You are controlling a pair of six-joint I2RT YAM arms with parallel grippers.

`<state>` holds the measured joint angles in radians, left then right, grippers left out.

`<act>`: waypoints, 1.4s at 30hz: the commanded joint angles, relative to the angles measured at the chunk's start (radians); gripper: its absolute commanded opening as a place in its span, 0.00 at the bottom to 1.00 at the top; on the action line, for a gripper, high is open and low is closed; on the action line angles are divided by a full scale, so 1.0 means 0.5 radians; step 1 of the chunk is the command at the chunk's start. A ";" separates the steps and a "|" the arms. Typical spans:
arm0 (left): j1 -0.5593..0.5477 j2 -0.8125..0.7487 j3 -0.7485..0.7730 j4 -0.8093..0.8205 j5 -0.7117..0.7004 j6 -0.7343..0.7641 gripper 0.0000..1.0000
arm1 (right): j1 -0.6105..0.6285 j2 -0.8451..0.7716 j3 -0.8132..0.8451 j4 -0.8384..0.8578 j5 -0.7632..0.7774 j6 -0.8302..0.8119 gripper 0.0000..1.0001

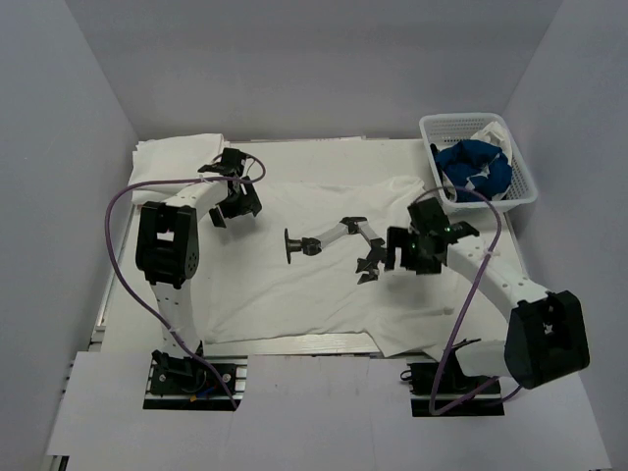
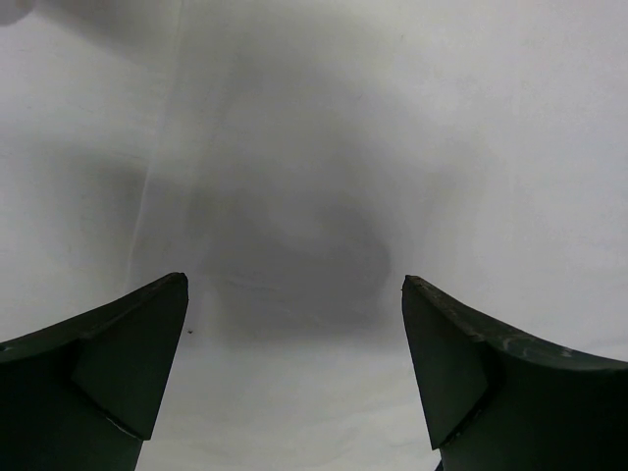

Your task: Fold and stack the t-shirts

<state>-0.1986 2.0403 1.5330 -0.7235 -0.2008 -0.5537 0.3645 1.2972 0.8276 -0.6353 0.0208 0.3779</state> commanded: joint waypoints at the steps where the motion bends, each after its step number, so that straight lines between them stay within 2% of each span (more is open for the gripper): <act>1: 0.001 -0.031 0.066 -0.002 -0.046 0.018 1.00 | -0.017 0.163 0.332 0.178 0.160 -0.035 0.90; 2: 0.001 -0.007 0.085 -0.001 -0.019 0.018 1.00 | -0.026 0.215 0.503 0.236 0.261 -0.020 0.90; 3: 0.001 0.012 0.124 -0.001 0.009 0.037 1.00 | -0.033 0.401 0.568 0.258 0.347 -0.019 0.90; 5: 0.001 0.106 0.222 -0.022 0.009 0.037 1.00 | -0.054 0.534 0.825 0.292 0.397 -0.041 0.90; 6: 0.001 0.137 0.256 -0.041 0.009 0.037 1.00 | -0.069 0.720 0.878 0.289 0.418 -0.047 0.90; 11: 0.001 0.282 0.388 -0.170 -0.037 0.055 1.00 | -0.097 1.151 1.234 0.317 0.501 -0.121 0.90; 16: 0.001 0.343 0.434 -0.148 -0.037 0.080 1.00 | -0.134 1.470 1.535 0.231 0.532 -0.188 0.90; 26: 0.020 0.757 1.036 -0.268 0.024 0.135 1.00 | -0.192 2.163 2.283 0.031 0.535 -0.234 0.90; 32: 0.041 0.966 1.364 -0.247 0.043 0.156 1.00 | -0.232 2.375 2.636 0.135 0.474 -0.335 0.90; 35: 0.041 1.028 1.478 -0.121 0.095 0.227 1.00 | -0.241 2.455 2.784 0.130 0.465 -0.391 0.90; 39: 0.041 1.080 1.686 -0.114 0.242 0.337 1.00 | -0.223 2.342 2.742 0.184 0.345 -0.495 0.90; 42: 0.041 0.884 1.589 -0.087 0.242 0.389 1.00 | -0.183 2.091 2.698 0.264 0.238 -0.572 0.90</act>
<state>-0.1795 2.5683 2.3436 -0.7918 -0.1390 -0.4042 0.2539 2.4855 2.1754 -0.5575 0.2066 0.1535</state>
